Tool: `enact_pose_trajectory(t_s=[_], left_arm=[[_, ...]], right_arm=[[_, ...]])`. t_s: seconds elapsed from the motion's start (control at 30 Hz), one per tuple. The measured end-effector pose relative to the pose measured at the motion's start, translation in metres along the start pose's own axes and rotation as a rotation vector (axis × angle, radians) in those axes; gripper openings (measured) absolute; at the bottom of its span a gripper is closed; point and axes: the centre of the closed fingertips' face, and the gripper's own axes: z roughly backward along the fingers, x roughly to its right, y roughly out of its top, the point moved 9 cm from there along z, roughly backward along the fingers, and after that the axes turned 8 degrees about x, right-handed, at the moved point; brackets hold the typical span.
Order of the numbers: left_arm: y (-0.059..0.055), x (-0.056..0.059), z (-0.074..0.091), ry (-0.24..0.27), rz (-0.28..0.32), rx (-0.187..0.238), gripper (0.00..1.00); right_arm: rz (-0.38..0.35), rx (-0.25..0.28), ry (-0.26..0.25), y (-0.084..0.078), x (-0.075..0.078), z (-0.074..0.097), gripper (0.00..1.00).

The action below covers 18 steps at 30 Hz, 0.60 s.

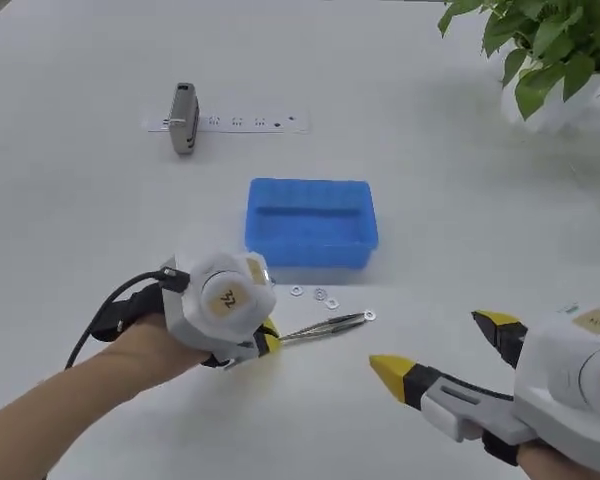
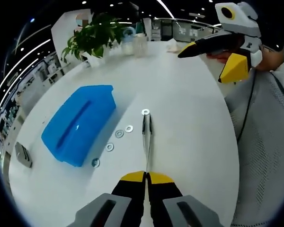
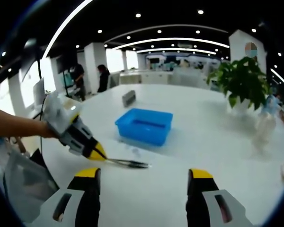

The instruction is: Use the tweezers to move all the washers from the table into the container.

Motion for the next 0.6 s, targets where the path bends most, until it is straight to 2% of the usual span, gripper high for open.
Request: enact_pose_trajectory(t_s=[0.13, 0.23, 0.4, 0.5, 0.6], left_arm=[[0.007, 0.007, 0.011, 0.014, -0.010, 0.020, 0.00], [0.012, 0.013, 0.021, 0.030, -0.021, 0.041, 0.00], [0.022, 0.022, 0.039, 0.056, -0.011, 0.096, 0.00], [0.031, 0.029, 0.049, 0.073, -0.010, 0.133, 0.00], [0.037, 0.036, 0.058, 0.084, -0.022, 0.152, 0.00]], right_arm=[[0.018, 0.000, 0.011, 0.000, -0.003, 0.000, 0.72], [0.025, -0.003, 0.038, 0.000, -0.006, -0.001, 0.69], [0.029, -0.007, 0.108, 0.000, -0.013, -0.002, 0.59], [0.027, -0.047, 0.192, -0.004, -0.024, -0.005, 0.53], [0.059, -0.057, 0.237, -0.003, -0.033, -0.006, 0.43]])
